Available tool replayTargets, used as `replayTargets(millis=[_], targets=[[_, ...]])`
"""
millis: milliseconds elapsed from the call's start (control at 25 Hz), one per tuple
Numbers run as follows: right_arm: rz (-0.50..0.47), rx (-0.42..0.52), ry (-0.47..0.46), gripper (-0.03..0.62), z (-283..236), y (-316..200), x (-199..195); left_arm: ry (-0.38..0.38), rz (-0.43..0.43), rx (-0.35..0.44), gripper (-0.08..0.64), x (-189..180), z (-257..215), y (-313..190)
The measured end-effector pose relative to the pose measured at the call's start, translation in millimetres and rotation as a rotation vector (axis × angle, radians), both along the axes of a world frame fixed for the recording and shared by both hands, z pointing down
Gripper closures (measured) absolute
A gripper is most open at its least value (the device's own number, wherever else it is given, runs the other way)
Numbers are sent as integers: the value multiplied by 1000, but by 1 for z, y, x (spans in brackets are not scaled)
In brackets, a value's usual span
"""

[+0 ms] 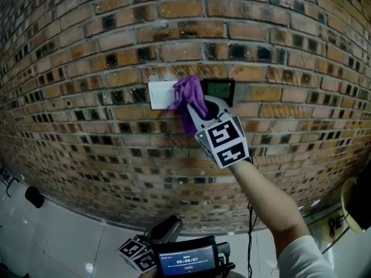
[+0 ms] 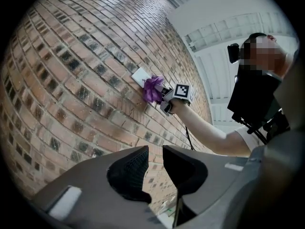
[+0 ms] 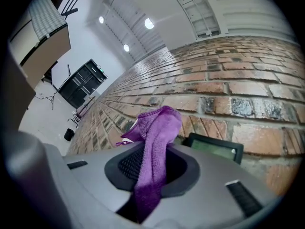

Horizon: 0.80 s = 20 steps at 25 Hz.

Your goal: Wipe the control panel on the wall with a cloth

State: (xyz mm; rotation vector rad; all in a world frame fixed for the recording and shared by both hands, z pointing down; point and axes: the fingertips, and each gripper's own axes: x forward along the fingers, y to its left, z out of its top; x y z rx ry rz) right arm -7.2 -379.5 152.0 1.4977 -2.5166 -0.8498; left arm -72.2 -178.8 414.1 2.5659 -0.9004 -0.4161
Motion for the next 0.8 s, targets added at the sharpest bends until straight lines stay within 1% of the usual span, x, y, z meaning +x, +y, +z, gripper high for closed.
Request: replayTargets(millis=[280, 800], targets=[[66, 4, -16, 514, -3, 1, 38, -4, 35, -3, 479, 13, 0, 2], [118, 29, -58, 513, -11, 12, 86, -16, 78, -8, 479, 31, 0, 5]])
